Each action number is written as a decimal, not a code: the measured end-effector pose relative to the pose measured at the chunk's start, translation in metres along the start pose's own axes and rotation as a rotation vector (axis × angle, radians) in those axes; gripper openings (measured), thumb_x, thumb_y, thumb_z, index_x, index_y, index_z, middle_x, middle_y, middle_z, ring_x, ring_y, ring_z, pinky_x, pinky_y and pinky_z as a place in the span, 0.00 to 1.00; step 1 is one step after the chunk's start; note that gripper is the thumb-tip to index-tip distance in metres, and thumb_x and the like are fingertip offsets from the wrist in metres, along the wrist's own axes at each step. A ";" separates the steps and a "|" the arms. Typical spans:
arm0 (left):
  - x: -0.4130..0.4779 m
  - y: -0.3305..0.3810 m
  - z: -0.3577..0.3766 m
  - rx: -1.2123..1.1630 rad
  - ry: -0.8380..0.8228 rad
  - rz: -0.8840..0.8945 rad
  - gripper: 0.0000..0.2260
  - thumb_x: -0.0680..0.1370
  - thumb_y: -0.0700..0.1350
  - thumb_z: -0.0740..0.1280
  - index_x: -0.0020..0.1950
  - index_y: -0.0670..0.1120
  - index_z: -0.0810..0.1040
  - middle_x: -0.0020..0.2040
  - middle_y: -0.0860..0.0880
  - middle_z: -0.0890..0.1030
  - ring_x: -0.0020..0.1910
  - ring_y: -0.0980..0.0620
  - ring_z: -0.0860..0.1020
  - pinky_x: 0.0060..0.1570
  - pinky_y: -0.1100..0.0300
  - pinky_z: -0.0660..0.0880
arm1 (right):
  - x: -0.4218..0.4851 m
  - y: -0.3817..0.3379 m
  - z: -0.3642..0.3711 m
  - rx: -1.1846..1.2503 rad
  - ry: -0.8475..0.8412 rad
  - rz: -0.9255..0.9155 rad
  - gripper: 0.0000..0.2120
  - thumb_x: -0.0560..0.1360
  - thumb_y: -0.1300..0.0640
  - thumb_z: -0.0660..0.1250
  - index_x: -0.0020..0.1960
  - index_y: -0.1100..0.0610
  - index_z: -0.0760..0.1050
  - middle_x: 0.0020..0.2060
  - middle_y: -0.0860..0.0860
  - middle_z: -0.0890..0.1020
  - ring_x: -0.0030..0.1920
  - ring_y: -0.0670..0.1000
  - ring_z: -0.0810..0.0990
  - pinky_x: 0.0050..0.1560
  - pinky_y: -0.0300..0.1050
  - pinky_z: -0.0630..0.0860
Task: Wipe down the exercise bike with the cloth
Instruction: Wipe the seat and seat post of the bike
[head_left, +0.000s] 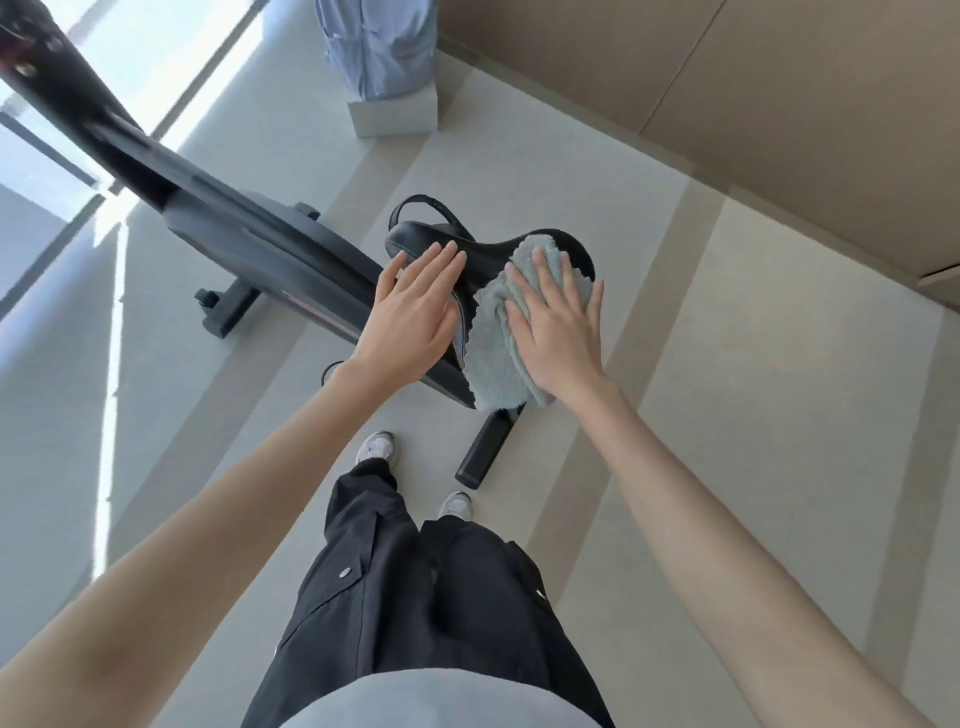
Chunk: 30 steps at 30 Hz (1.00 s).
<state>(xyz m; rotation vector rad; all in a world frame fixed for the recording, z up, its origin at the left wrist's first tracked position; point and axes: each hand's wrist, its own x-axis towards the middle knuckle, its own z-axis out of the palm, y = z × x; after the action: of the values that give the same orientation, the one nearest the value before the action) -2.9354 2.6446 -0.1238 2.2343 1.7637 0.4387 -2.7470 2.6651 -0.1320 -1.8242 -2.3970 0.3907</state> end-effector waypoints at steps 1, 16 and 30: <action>0.002 0.001 0.000 0.007 -0.008 0.005 0.23 0.80 0.45 0.50 0.75 0.42 0.63 0.75 0.45 0.64 0.75 0.48 0.59 0.74 0.48 0.48 | 0.014 0.000 -0.002 0.014 -0.024 0.070 0.22 0.82 0.45 0.48 0.75 0.46 0.56 0.76 0.49 0.52 0.76 0.53 0.45 0.70 0.63 0.37; 0.003 -0.003 -0.014 0.066 -0.155 0.185 0.23 0.80 0.46 0.51 0.75 0.41 0.63 0.75 0.45 0.63 0.75 0.50 0.57 0.74 0.51 0.47 | 0.003 -0.024 0.000 0.139 0.216 0.429 0.26 0.74 0.39 0.60 0.68 0.49 0.70 0.71 0.51 0.66 0.70 0.58 0.62 0.64 0.58 0.64; 0.033 0.001 -0.014 0.075 -0.282 0.378 0.24 0.80 0.47 0.49 0.75 0.44 0.62 0.75 0.47 0.62 0.75 0.52 0.57 0.75 0.49 0.47 | 0.030 0.002 -0.002 0.421 0.262 0.484 0.22 0.82 0.53 0.53 0.73 0.62 0.61 0.75 0.57 0.58 0.72 0.58 0.60 0.68 0.50 0.64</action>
<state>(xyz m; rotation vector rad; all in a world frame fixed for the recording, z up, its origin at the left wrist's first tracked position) -2.9329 2.6763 -0.1080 2.5409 1.2419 0.1176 -2.7533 2.6948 -0.1326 -2.0679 -1.5457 0.5982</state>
